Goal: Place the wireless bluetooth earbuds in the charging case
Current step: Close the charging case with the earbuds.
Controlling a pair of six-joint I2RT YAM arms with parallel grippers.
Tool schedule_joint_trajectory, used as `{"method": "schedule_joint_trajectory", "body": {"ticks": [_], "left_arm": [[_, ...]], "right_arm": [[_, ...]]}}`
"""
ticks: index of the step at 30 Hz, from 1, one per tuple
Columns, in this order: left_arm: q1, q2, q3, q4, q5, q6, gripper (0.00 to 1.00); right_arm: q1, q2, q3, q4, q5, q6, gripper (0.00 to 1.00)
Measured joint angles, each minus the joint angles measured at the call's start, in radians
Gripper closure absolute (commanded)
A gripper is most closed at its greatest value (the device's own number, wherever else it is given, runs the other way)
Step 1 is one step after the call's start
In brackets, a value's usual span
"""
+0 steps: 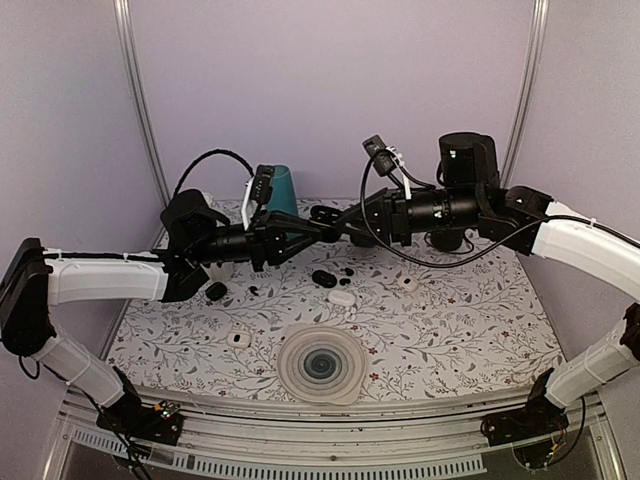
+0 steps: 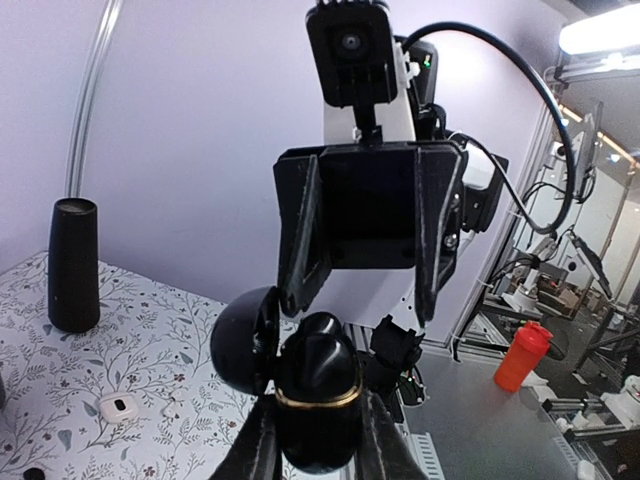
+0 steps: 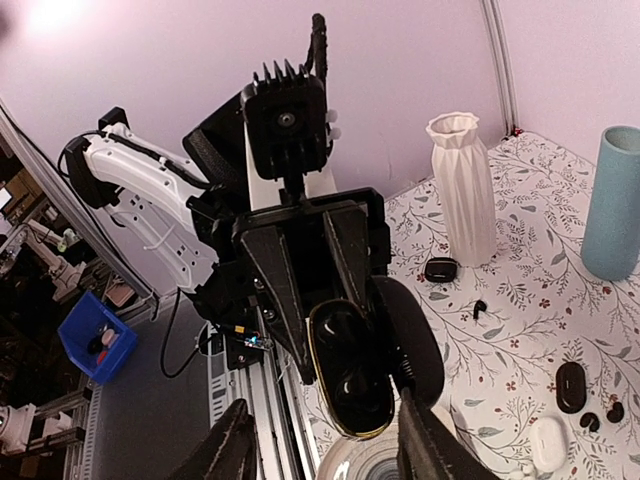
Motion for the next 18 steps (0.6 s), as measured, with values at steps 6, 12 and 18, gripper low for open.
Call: {"method": "schedule_joint_trajectory", "body": {"ticks": [6,12,18], "left_arm": [[0.0,0.0,0.0,0.011,0.011,0.0,1.0],[0.0,0.0,0.0,0.025,0.03,0.001,1.0],[0.001,0.0,0.0,0.029,0.045,0.001,1.0]], "right_arm": [[-0.004,-0.045,0.0,0.001,0.032,0.035,0.41],[-0.035,-0.068,0.0,0.016,0.071,0.109,0.21],[-0.082,-0.016,-0.027,0.116,-0.034,0.227,0.12]]}}
